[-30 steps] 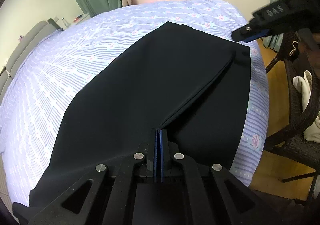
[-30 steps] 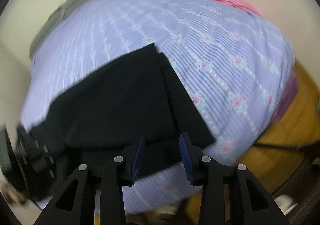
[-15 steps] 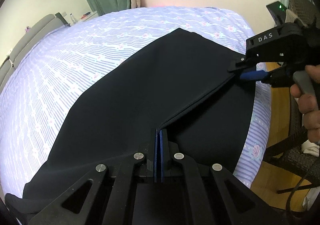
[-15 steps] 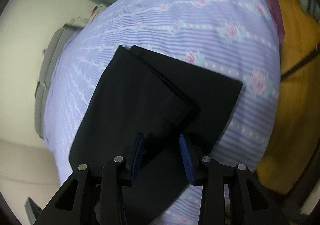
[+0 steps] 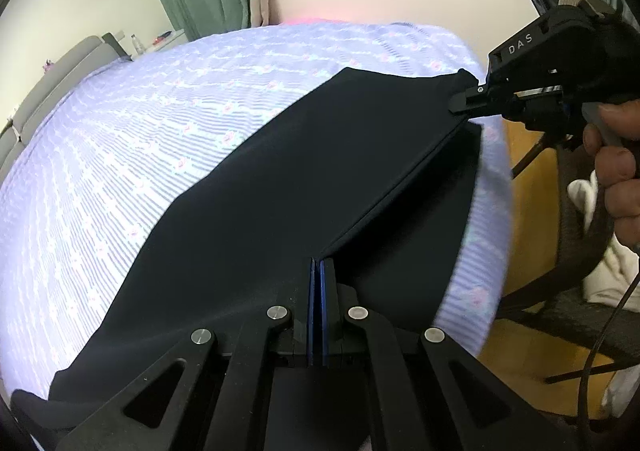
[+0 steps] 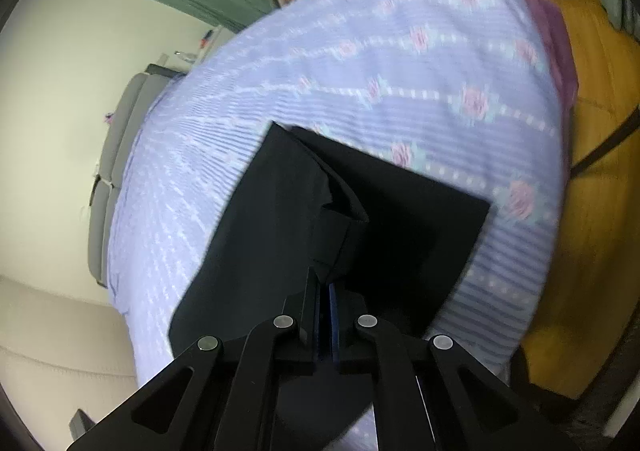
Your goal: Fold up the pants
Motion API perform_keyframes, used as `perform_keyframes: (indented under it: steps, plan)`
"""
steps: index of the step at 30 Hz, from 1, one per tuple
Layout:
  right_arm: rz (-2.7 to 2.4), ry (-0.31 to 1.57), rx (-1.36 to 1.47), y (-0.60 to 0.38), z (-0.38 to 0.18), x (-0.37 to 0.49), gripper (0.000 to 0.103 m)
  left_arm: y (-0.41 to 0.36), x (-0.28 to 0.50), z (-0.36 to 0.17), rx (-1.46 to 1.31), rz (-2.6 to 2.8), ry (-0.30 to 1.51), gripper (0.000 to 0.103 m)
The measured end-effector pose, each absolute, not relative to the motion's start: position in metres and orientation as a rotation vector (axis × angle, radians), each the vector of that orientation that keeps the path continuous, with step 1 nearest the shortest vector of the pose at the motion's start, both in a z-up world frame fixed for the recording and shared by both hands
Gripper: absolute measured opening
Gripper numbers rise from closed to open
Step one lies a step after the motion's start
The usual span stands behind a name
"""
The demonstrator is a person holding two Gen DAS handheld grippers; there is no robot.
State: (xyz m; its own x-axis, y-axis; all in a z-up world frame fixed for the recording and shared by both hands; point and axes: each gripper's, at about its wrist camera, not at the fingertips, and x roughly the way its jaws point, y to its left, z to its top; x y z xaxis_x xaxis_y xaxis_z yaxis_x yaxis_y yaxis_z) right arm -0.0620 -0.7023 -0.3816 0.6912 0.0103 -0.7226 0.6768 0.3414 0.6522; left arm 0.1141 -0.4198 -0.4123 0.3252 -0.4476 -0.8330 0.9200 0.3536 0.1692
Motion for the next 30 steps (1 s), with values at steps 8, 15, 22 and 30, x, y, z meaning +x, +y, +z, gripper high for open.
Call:
perform_keyframes:
  steps: [8,15,22,30]
  plan:
    - [-0.542,0.779,1.13,-0.711,-0.386,-0.094,0.004,-0.435,0.084,-0.425,0.733,-1.008,0.829,0.005]
    - [-0.51,0.814,0.949,-0.723,-0.384,-0.063,0.004,-0.438,0.073,-0.445,0.732,-0.936,0.805,0.005]
    - [-0.539,0.949,0.991,-0.728,-0.398,-0.061,0.005,-0.437,0.065,-0.452,0.756,-0.897,0.801,0.014]
    - [-0.637,0.979,1.025,-0.719,-0.399,-0.076,0.039,-0.414,0.073,-0.431,0.696,-0.874,0.807,0.044]
